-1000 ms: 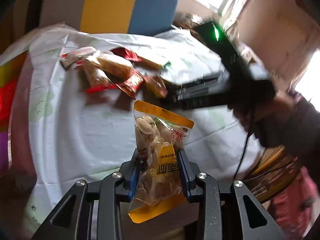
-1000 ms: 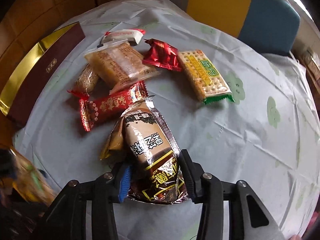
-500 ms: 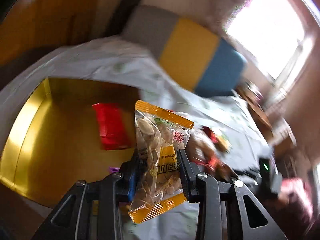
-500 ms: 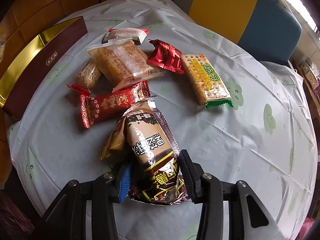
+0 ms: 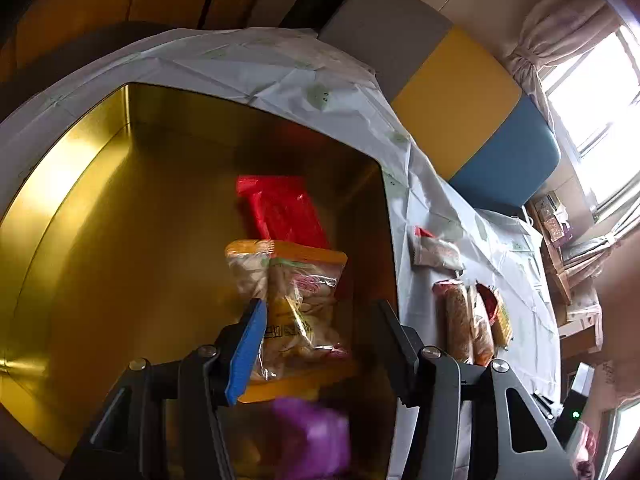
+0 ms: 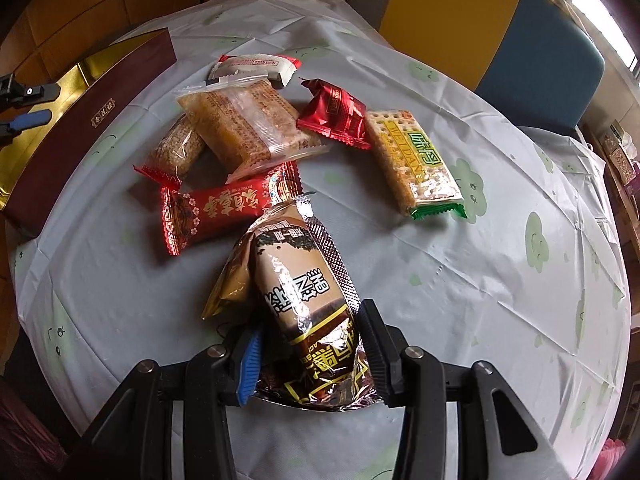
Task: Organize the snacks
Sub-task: 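Lower the seed bag into the gold tin and open the left tool, then carry the dark brown bar into the gold tin and open the right tool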
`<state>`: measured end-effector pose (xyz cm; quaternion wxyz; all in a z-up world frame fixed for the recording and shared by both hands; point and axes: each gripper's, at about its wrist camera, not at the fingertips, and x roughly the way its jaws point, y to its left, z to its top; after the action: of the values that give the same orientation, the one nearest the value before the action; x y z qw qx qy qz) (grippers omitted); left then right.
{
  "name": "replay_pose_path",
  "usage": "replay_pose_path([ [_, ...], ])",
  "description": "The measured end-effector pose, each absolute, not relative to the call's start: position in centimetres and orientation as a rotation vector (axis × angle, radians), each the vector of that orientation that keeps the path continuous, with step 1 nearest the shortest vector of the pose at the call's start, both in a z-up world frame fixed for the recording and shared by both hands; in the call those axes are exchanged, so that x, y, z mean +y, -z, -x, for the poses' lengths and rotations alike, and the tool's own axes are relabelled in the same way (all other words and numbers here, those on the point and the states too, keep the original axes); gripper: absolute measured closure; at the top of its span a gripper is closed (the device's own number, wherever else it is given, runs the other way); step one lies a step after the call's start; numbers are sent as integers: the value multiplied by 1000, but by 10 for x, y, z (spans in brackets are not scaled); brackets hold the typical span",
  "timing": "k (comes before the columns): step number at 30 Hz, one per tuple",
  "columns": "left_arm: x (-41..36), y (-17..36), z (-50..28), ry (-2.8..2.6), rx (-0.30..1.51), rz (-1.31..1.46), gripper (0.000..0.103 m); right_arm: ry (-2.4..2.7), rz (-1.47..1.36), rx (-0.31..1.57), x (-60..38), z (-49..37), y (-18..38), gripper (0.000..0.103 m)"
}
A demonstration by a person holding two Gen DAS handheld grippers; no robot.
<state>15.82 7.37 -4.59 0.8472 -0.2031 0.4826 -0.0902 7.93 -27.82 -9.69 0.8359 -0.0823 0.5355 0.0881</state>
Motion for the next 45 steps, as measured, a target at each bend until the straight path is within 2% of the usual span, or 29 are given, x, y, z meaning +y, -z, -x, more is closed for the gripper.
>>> replay_pose_path([
  [12,62,36,-95,88,948,164,50,-184,211,1119,-273,-76,97,58],
  [21,59,24,-67,66,905,100,49,-178,216,1116,-274,-78,96,58],
  [35,73,23,-51,39,875,90,49,-175,217,1090,-274,-70,95,60],
  [45,93,30,-51,10,879,131,49,-103,132,1180,-277,-75,89,61],
])
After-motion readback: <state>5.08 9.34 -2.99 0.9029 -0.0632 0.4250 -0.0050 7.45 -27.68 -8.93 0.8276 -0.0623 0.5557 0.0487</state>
